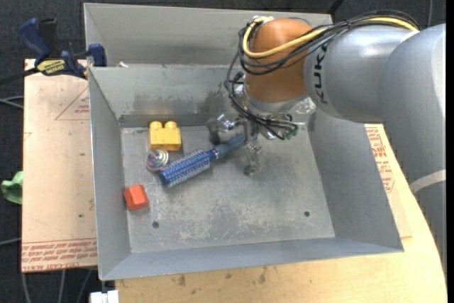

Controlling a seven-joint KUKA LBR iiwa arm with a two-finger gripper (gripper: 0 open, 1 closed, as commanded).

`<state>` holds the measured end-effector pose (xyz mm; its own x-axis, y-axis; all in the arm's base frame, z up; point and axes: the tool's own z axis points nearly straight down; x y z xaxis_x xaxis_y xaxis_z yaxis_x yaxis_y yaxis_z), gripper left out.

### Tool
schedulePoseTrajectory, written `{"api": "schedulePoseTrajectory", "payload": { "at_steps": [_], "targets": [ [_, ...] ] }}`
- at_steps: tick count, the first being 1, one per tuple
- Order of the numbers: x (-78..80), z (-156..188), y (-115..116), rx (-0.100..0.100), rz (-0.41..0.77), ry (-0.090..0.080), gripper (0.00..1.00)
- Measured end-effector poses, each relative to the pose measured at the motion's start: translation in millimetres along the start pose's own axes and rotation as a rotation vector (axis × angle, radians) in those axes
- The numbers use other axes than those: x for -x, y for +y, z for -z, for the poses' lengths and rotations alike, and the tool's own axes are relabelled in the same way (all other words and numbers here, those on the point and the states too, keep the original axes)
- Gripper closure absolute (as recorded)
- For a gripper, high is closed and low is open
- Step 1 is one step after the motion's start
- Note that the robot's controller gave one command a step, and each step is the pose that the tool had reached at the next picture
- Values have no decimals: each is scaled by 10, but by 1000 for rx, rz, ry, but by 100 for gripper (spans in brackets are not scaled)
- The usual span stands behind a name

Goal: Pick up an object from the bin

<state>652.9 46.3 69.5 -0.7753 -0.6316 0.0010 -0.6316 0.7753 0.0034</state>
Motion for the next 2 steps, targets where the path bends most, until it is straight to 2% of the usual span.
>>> {"api": "schedulePoseTrajectory", "payload": {
  "at_steps": [1, 2],
  "targets": [
    [11, 39, -11, -3, -1, -5, 100],
    [-5, 1358, -98, -10, 9, -11, 100]
  ]
}}
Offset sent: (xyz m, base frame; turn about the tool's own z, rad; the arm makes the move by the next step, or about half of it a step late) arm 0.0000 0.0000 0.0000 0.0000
